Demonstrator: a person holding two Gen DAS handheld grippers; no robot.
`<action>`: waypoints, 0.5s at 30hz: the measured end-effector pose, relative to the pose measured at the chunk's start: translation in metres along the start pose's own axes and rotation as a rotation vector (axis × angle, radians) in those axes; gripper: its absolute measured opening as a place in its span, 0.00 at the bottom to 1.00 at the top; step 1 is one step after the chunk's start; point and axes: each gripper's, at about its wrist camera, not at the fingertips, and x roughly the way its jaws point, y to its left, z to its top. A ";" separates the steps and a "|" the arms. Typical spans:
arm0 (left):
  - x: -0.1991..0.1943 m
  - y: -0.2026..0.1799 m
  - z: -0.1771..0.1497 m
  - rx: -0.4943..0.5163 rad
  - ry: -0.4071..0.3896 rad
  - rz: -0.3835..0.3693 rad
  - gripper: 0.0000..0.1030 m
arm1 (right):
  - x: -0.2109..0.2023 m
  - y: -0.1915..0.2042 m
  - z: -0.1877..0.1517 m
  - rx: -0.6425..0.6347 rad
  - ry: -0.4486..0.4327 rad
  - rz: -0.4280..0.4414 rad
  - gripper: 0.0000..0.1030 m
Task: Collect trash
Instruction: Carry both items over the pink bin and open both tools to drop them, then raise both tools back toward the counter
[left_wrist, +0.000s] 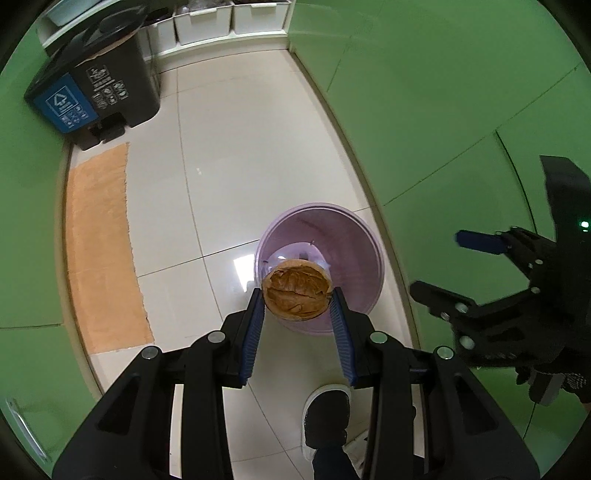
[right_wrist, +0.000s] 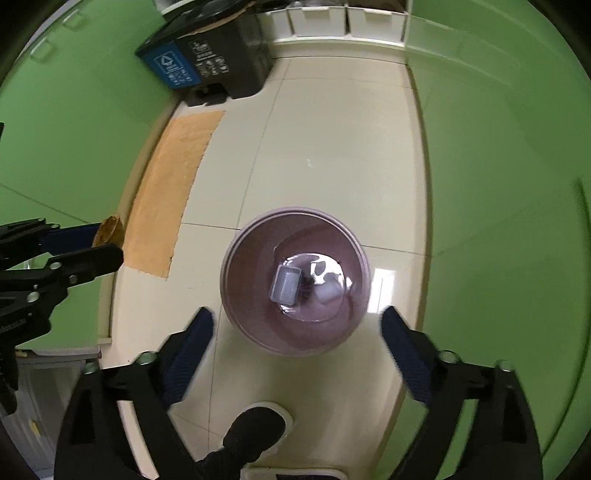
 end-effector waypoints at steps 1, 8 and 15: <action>0.000 -0.003 0.001 0.005 0.001 -0.004 0.35 | -0.002 -0.002 0.000 0.005 0.000 -0.005 0.89; 0.005 -0.030 0.017 0.048 0.011 -0.026 0.35 | -0.035 -0.025 -0.015 0.078 -0.001 -0.060 0.93; 0.028 -0.050 0.025 0.081 0.033 -0.030 0.35 | -0.054 -0.041 -0.038 0.145 -0.020 -0.064 0.93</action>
